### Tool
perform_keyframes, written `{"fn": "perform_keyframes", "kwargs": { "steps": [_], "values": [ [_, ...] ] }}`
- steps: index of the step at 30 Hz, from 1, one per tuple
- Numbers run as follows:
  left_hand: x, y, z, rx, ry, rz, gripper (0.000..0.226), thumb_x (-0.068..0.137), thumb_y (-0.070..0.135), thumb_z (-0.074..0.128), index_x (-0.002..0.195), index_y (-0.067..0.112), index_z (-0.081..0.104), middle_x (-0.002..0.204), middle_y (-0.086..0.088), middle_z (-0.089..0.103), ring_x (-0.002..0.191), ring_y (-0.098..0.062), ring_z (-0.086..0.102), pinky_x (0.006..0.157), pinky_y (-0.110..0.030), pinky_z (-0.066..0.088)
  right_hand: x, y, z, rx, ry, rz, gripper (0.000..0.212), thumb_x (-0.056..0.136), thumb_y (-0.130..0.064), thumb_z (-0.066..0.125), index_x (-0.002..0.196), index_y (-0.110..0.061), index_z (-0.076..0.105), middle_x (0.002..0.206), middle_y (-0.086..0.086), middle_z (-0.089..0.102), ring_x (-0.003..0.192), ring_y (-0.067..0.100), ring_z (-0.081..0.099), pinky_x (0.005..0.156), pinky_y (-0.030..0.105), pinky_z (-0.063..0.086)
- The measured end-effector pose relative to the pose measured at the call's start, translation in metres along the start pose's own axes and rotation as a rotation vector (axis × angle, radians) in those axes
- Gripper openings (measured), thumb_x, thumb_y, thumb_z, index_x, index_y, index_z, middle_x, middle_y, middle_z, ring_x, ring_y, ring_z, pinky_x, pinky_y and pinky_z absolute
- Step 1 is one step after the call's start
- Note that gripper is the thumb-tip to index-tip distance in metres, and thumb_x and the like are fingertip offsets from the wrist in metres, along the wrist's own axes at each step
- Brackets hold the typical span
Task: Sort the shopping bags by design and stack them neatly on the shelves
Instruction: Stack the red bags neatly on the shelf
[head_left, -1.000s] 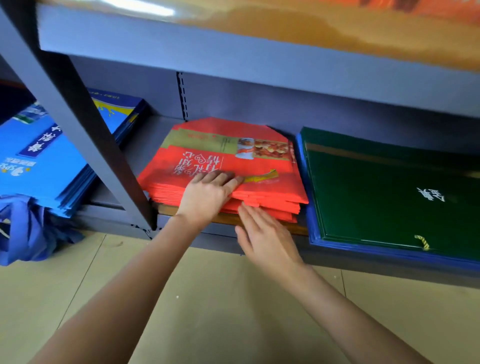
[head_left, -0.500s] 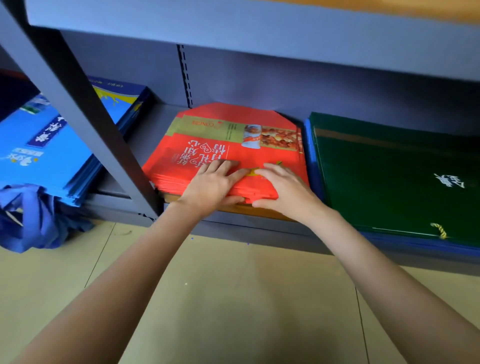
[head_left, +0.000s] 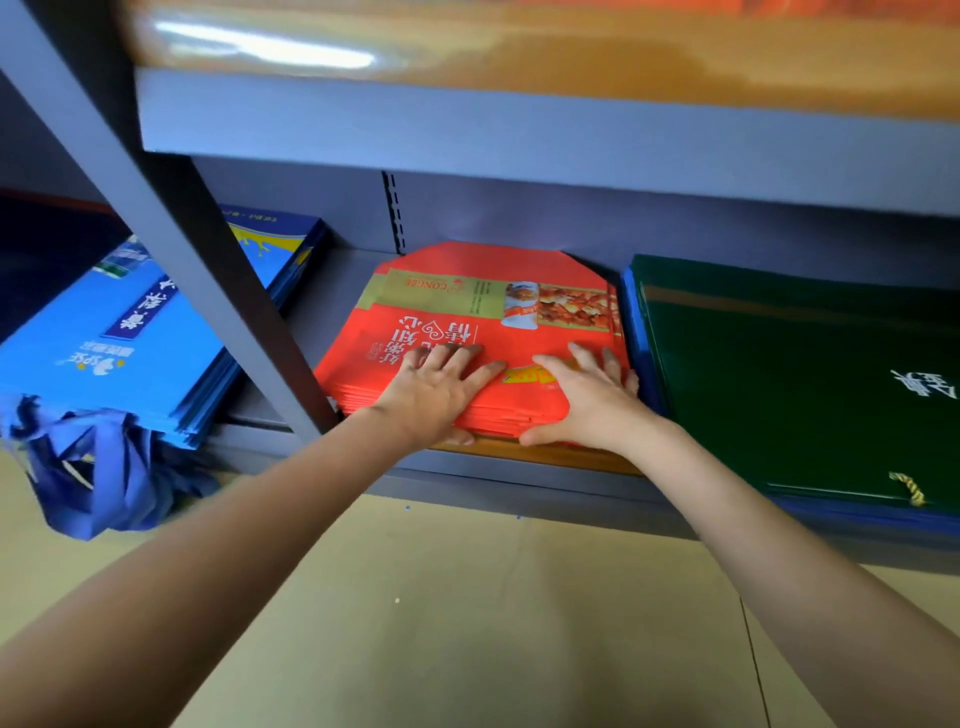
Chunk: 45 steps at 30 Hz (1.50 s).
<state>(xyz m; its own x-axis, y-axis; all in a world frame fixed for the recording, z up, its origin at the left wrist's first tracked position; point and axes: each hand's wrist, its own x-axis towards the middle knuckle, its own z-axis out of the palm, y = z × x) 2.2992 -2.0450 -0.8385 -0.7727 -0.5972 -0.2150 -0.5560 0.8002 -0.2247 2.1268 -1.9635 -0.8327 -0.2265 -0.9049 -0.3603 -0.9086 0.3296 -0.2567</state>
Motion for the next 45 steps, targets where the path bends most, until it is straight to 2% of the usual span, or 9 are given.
{"fn": "perform_keyframes", "kwargs": {
  "steps": [5, 8, 13, 15, 21, 26, 34, 38, 45],
  "values": [
    [0.008, -0.001, 0.001, -0.145, -0.003, -0.08, 0.106, 0.072, 0.062, 0.064, 0.148, 0.036, -0.005, 0.154, -0.004, 0.004, 0.139, -0.029, 0.012, 0.112, -0.052, 0.015, -0.013, 0.017, -0.004, 0.125, -0.058, 0.104, 0.115, 0.063, -0.057, 0.077, 0.147, -0.039, -0.001, 0.154, 0.004, -0.022, 0.141, 0.042, -0.009, 0.114, 0.054, 0.011],
    [0.013, 0.003, 0.002, -0.184, 0.0, -0.09, 0.108, 0.069, 0.065, 0.065, 0.148, 0.037, -0.004, 0.155, -0.004, 0.003, 0.14, -0.029, 0.01, 0.114, -0.053, 0.012, -0.008, 0.019, -0.009, 0.232, -0.021, 0.099, 0.119, 0.059, -0.059, 0.078, 0.148, -0.038, 0.001, 0.155, 0.003, -0.018, 0.142, 0.035, 0.008, 0.115, 0.045, 0.02],
    [0.009, 0.001, 0.005, -0.269, -0.009, -0.063, 0.107, 0.071, 0.058, 0.068, 0.148, 0.036, -0.001, 0.155, -0.004, 0.003, 0.14, -0.028, 0.01, 0.115, -0.048, 0.011, -0.001, 0.009, -0.008, 0.292, -0.023, 0.05, 0.115, 0.063, -0.056, 0.077, 0.149, -0.036, 0.005, 0.157, 0.008, -0.013, 0.144, 0.026, 0.012, 0.113, 0.035, 0.02],
    [0.008, -0.008, -0.003, -0.3, -0.042, -0.079, 0.112, 0.069, 0.057, 0.071, 0.148, 0.036, -0.004, 0.156, -0.006, -0.003, 0.142, -0.029, 0.003, 0.114, -0.049, 0.007, 0.001, 0.012, -0.01, 0.273, -0.038, 0.043, 0.11, 0.066, -0.056, 0.075, 0.149, -0.036, 0.006, 0.156, 0.009, -0.013, 0.144, 0.027, 0.012, 0.113, 0.036, 0.02],
    [-0.006, -0.045, -0.007, -0.366, -0.24, -0.413, 0.13, 0.056, 0.075, 0.068, 0.145, 0.037, -0.019, 0.153, -0.007, -0.027, 0.139, -0.043, -0.02, 0.109, -0.063, -0.005, 0.003, 0.012, -0.013, 0.176, -0.115, 0.034, 0.111, 0.064, -0.057, 0.076, 0.145, -0.048, 0.0, 0.149, 0.007, -0.035, 0.139, 0.047, -0.011, 0.113, 0.054, 0.013],
    [-0.014, -0.045, 0.005, -0.544, -0.253, -0.498, 0.127, 0.054, 0.076, 0.068, 0.145, 0.042, -0.013, 0.155, -0.005, -0.022, 0.139, -0.045, -0.017, 0.11, -0.063, -0.001, 0.004, 0.014, -0.003, 0.188, -0.082, -0.007, 0.095, 0.07, -0.054, 0.074, 0.144, -0.05, 0.014, 0.153, 0.009, -0.027, 0.138, 0.05, -0.008, 0.113, 0.054, 0.01],
    [-0.004, -0.05, -0.007, -0.502, -0.447, -0.567, 0.128, 0.055, 0.078, 0.064, 0.144, 0.039, -0.019, 0.148, -0.015, -0.035, 0.134, -0.057, -0.014, 0.112, -0.062, 0.007, 0.007, 0.023, -0.004, 0.214, -0.062, -0.01, 0.093, 0.07, -0.05, 0.075, 0.143, -0.049, 0.018, 0.155, 0.009, -0.022, 0.142, 0.042, 0.0, 0.114, 0.053, 0.019],
    [-0.008, -0.05, -0.004, -0.539, -0.414, -0.57, 0.13, 0.054, 0.076, 0.068, 0.145, 0.04, -0.018, 0.149, -0.015, -0.033, 0.136, -0.054, 0.002, 0.109, -0.057, 0.023, 0.001, 0.028, -0.006, 0.242, -0.069, -0.014, 0.092, 0.072, -0.049, 0.074, 0.144, -0.048, 0.017, 0.155, 0.008, -0.021, 0.144, 0.037, 0.003, 0.115, 0.048, 0.019],
    [-0.015, -0.052, -0.001, -0.499, -0.316, -0.419, 0.131, 0.055, 0.067, 0.075, 0.146, 0.038, -0.016, 0.154, -0.017, -0.016, 0.138, -0.045, 0.011, 0.108, -0.054, 0.026, -0.015, 0.034, -0.015, 0.189, -0.128, -0.009, 0.111, 0.069, -0.042, 0.079, 0.147, -0.043, 0.0, 0.153, 0.01, -0.027, 0.144, 0.029, 0.01, 0.112, 0.035, 0.022]
  ]
}}
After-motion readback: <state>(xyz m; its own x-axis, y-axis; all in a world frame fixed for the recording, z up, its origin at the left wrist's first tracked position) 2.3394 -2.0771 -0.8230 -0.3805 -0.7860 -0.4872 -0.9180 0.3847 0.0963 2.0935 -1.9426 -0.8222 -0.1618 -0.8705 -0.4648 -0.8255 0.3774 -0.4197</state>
